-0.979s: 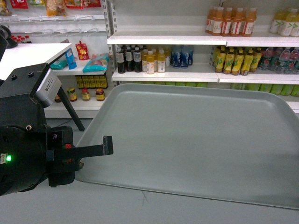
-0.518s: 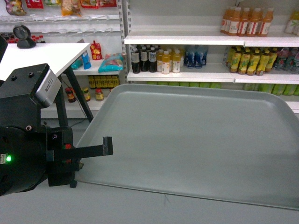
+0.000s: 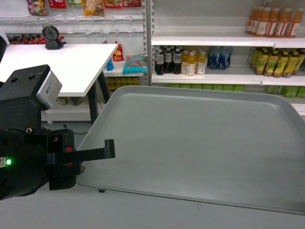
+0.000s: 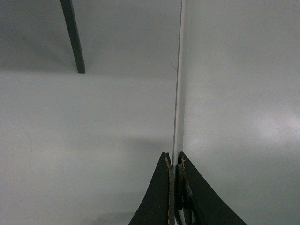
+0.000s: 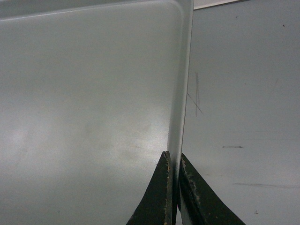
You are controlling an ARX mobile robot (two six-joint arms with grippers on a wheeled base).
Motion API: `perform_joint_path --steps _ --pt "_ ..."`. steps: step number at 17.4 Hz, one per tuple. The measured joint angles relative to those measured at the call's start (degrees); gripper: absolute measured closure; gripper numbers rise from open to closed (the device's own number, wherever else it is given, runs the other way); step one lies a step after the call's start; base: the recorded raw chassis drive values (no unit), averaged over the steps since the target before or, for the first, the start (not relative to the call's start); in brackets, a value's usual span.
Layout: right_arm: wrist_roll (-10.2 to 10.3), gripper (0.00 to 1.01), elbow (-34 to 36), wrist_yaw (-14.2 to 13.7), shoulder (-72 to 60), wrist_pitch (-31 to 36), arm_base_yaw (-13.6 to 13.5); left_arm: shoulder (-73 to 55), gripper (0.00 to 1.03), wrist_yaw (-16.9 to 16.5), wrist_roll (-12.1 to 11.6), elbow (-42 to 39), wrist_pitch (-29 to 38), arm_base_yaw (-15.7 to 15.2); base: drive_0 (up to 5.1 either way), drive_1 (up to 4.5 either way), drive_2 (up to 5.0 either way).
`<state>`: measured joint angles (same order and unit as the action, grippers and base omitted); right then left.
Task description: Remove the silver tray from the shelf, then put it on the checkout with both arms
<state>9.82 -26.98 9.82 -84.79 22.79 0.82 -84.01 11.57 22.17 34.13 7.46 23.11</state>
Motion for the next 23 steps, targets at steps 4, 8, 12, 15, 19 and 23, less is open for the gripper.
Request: perform_joint_path --steps 4,8,12,15,19,23 --pt "0.0 0.98 0.0 0.0 0.0 0.0 0.0 0.0 1.01 0.0 0.0 0.0 0.1 0.0 -5.1 2.39 2.4" --pt "0.0 0.98 0.0 0.0 0.0 0.0 0.0 0.0 1.01 0.0 0.0 0.0 0.0 0.0 -5.1 2.39 2.4" --pt "0.0 0.98 0.0 0.0 0.0 0.0 0.0 0.0 1.01 0.0 0.0 0.0 0.0 0.0 -5.1 2.39 2.4" --pt "0.0 0.98 0.0 0.0 0.0 0.0 0.0 0.0 1.01 0.0 0.0 0.0 0.0 0.0 -5.1 2.39 2.4" --pt "0.0 0.98 0.0 0.0 0.0 0.1 0.0 0.0 1.01 0.0 0.0 0.0 0.2 0.0 -5.1 2.39 2.4" --pt "0.0 0.98 0.0 0.0 0.0 0.0 0.0 0.0 1.01 0.0 0.0 0.0 0.0 0.0 -5.1 2.39 2.4"
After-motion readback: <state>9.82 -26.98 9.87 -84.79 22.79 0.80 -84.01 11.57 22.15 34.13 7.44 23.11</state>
